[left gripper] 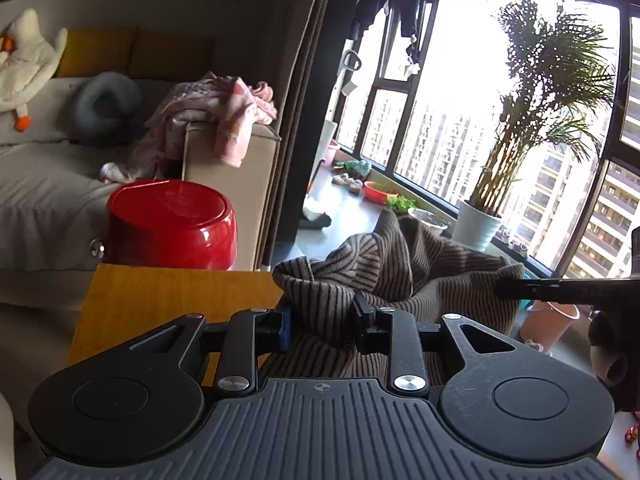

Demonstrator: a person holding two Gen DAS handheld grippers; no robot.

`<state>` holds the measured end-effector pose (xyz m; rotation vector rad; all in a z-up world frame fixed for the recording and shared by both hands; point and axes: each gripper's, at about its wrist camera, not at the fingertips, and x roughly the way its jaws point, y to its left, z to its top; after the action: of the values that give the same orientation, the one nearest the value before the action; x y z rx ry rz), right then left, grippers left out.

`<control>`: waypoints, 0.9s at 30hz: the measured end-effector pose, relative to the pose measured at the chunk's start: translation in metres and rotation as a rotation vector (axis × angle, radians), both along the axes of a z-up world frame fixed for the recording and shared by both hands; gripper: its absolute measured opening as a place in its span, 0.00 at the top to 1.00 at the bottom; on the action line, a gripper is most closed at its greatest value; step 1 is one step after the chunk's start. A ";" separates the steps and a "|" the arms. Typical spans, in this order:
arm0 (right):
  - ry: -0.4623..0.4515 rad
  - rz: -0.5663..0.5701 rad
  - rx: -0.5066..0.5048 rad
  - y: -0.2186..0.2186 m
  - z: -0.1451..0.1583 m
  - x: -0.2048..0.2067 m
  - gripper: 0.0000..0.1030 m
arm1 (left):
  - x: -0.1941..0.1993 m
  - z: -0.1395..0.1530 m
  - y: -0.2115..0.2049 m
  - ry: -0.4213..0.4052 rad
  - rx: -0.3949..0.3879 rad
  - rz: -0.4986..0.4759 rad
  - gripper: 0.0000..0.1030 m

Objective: Fold clothes

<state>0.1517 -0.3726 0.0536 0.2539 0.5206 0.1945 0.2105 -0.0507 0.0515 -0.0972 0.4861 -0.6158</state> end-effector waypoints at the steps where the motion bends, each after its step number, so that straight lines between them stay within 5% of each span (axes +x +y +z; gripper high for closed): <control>1: -0.008 0.009 -0.006 0.004 0.002 -0.013 0.85 | -0.010 -0.002 0.004 0.003 -0.001 0.000 0.71; 6: 0.014 0.073 -0.044 0.029 0.001 -0.068 0.85 | -0.054 -0.019 0.024 0.049 0.005 0.000 0.73; 12: 0.152 0.097 -0.086 0.041 -0.028 -0.122 0.85 | -0.091 -0.040 0.041 0.158 0.092 -0.026 0.71; 17: 0.186 0.047 -0.051 0.023 -0.035 -0.155 0.85 | -0.103 -0.035 0.069 0.227 0.094 -0.007 0.65; 19: 0.158 0.033 -0.009 0.013 -0.027 -0.164 0.80 | -0.106 -0.025 0.082 0.225 0.073 0.011 0.53; 22: 0.112 0.017 0.058 -0.001 -0.015 -0.175 0.54 | -0.106 -0.009 0.093 0.214 0.032 0.071 0.25; 27: 0.132 -0.018 0.176 -0.009 -0.024 -0.156 0.42 | -0.088 -0.014 0.066 0.280 0.063 0.130 0.17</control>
<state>-0.0040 -0.3812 0.0293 0.4451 0.6332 0.2074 0.1225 0.0157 0.0374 -0.1549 0.7633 -0.4606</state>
